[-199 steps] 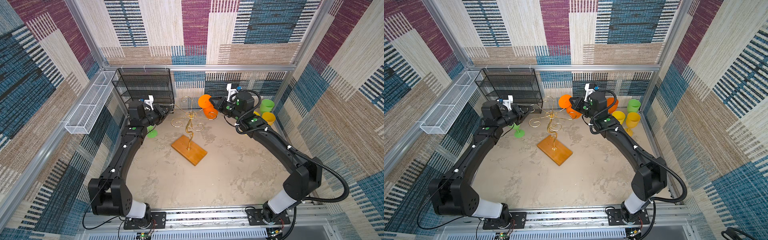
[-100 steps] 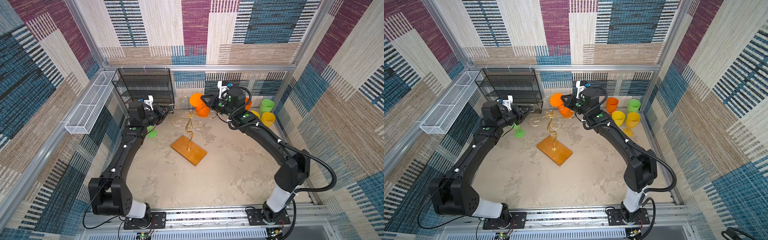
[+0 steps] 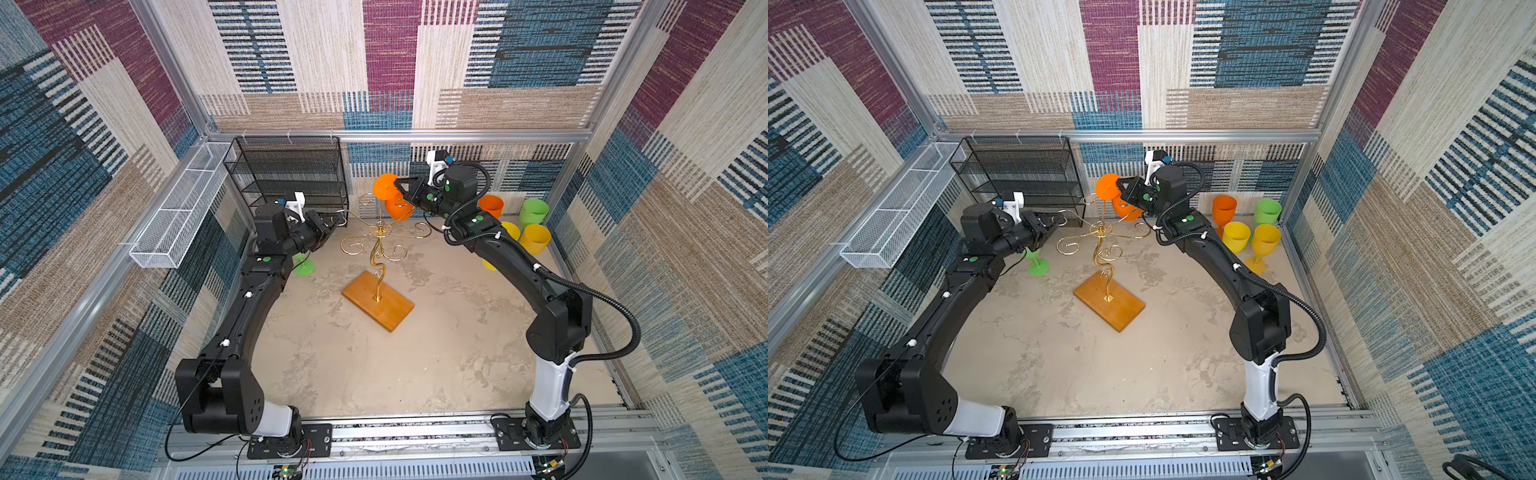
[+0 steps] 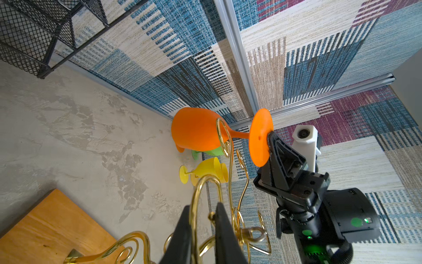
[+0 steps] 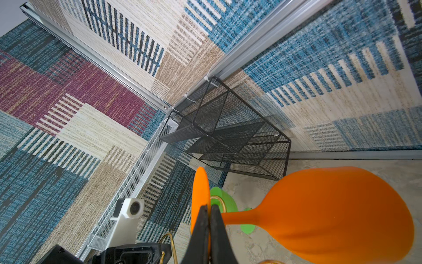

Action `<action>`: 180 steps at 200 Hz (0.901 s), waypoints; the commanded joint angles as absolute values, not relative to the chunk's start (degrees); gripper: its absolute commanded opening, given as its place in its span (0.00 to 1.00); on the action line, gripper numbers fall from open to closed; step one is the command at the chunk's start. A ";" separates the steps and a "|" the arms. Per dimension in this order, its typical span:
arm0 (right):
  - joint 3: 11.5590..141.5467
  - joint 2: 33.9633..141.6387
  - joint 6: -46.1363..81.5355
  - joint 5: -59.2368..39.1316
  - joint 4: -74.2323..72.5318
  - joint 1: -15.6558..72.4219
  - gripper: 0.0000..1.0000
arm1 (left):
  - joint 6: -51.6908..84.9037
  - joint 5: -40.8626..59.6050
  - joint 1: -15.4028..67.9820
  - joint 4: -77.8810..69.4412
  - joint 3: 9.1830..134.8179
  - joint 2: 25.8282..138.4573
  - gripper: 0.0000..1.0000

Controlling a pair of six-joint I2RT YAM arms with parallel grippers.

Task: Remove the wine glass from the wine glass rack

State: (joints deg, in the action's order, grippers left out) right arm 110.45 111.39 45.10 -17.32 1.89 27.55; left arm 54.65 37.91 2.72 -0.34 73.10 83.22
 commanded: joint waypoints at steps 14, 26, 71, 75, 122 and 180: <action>111.09 111.75 43.12 -16.89 -3.75 26.00 0.00 | 43.60 36.31 2.55 11.58 71.91 83.61 0.00; 110.77 111.21 42.40 -16.70 -4.51 25.45 0.00 | 43.33 36.12 2.40 11.89 71.73 83.35 0.00; 108.59 108.06 40.14 -16.60 -6.31 23.45 0.00 | 42.81 35.81 1.96 12.89 71.18 82.63 0.20; 108.15 107.63 39.95 -16.61 -6.50 23.35 0.00 | 42.72 35.69 1.93 13.06 71.13 82.54 0.24; 100.01 100.89 37.01 -14.87 -10.10 21.75 0.00 | 41.26 33.92 1.85 16.07 72.10 81.47 0.69; 92.36 94.41 32.02 -12.69 -11.69 21.11 0.00 | 39.18 30.95 1.59 21.70 75.18 80.48 0.88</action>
